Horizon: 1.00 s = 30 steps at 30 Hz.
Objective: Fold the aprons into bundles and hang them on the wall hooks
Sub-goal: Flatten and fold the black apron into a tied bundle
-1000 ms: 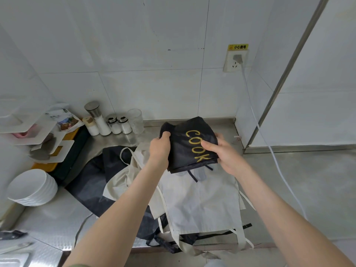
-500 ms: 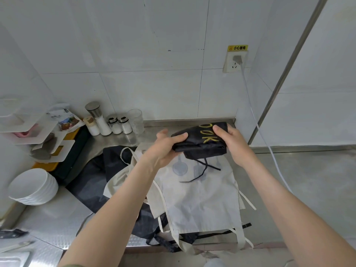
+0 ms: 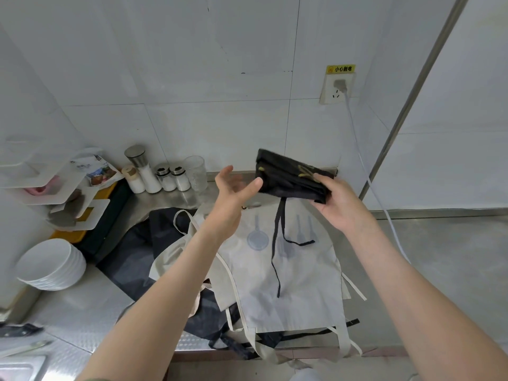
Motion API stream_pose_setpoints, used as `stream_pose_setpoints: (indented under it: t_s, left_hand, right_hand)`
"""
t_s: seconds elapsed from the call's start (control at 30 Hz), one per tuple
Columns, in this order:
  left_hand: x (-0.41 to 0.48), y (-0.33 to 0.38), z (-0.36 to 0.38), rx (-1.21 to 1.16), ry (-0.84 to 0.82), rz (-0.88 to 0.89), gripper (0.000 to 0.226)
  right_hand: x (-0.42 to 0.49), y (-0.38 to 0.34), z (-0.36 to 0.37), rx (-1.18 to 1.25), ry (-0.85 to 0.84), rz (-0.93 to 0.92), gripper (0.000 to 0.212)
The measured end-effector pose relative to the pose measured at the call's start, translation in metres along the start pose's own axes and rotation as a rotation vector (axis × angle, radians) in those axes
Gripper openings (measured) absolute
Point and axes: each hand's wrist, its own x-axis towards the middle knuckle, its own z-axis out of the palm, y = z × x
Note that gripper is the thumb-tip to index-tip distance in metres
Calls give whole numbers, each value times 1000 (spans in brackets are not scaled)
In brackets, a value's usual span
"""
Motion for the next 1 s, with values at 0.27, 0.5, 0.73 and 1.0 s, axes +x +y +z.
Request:
stream_pose_setpoints:
  t_s: [0.27,0.5,0.73,1.0]
  left_hand:
    - [0,-13,25,-344,-103,-235,53]
    - [2,-15,18,-397,142,-147,18]
    - [11,-12,13,52,300,-77,21]
    - [5,-4,22,547,331,53,19]
  right_hand:
    - [-5,20,7,76,-115,85,24]
    - [-1,23,-24,-205,-50,263,28]
    - [-4,13,-27,-586,-179,147,38]
    - [-9,5,-6,-282,-177,202,47]
